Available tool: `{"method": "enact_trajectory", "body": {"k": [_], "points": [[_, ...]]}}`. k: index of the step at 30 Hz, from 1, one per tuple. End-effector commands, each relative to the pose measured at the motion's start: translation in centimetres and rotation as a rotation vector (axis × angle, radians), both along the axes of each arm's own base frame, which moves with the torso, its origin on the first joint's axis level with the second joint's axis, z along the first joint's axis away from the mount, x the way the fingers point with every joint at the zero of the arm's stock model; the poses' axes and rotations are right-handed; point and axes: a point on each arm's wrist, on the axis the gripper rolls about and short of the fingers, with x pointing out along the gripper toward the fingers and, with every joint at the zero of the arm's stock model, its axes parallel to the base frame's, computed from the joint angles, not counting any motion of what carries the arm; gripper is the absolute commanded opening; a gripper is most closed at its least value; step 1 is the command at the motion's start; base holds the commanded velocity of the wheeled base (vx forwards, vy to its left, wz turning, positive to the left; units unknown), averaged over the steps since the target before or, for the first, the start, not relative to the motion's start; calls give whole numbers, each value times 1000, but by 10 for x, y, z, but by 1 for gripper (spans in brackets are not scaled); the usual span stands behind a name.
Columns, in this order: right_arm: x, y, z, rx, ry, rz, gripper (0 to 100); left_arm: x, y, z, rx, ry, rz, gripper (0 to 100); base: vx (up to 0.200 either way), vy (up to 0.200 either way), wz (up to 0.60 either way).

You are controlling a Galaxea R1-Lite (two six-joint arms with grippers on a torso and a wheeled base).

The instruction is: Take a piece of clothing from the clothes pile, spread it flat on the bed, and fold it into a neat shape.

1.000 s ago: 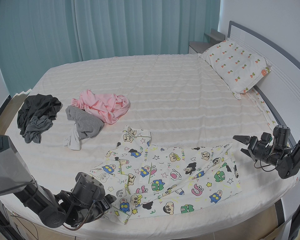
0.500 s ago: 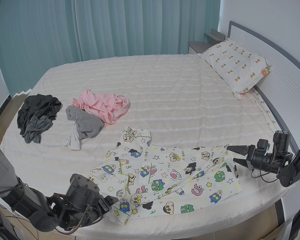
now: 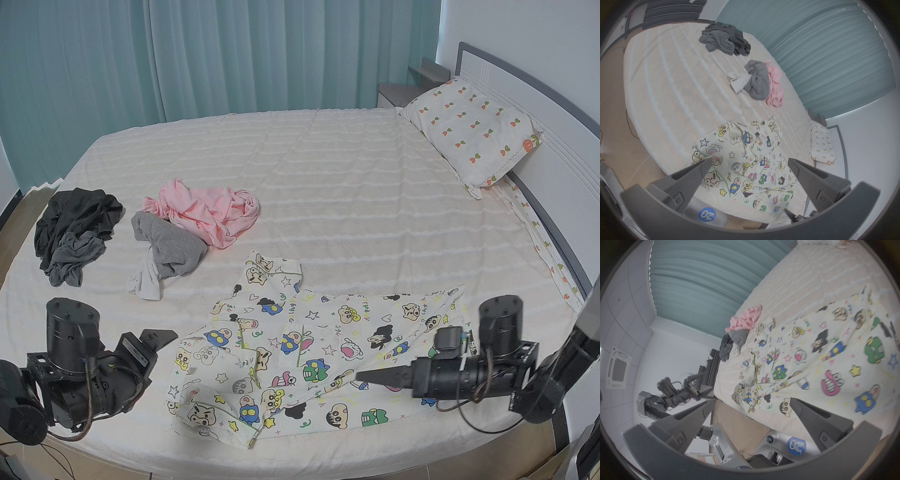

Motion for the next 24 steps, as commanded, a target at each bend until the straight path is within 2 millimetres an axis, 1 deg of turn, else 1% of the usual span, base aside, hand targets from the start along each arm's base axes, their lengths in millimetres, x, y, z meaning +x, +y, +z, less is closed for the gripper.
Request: {"method": "enact_trajectory", "body": {"k": [1, 2, 4, 5, 9, 11, 12, 17, 18, 20, 24], "points": [[4, 49, -32, -60, 63, 60, 100, -10, 14, 13, -33, -78, 51, 100, 0, 0, 0], [7, 58, -35, -80, 77, 65, 100, -10, 15, 14, -35, -82, 55, 100, 0, 0, 0], [14, 69, -43, -117, 82, 38, 100, -10, 15, 15, -46, -98, 63, 100, 0, 0, 0], [14, 71, -43, -119, 79, 37, 100, -10, 15, 15, -48, -99, 63, 100, 0, 0, 0], [9, 95, -56, -148, 77, 63, 100, -16, 18, 12, -74, -151, 63, 100, 0, 0, 0], [9, 99, -58, -155, 78, 62, 100, -17, 18, 11, -79, -159, 62, 100, 0, 0, 0], [10, 111, -66, -185, 78, 48, 100, -20, 20, 6, -83, -170, 63, 100, 0, 0, 0], [10, 130, -70, -201, 107, 27, 100, -22, 21, 4, -82, -167, 66, 100, 0, 0, 0], [10, 131, -70, -202, 109, 26, 100, -22, 21, 4, -81, -166, 66, 100, 0, 0, 0], [11, 140, -71, -197, 124, 14, 100, -23, 21, 3, -82, -164, 67, 100, 0, 0, 0], [10, 153, -72, -185, 114, 1, 100, -24, 22, 1, -82, -157, 62, 100, 0, 0, 0]]}}
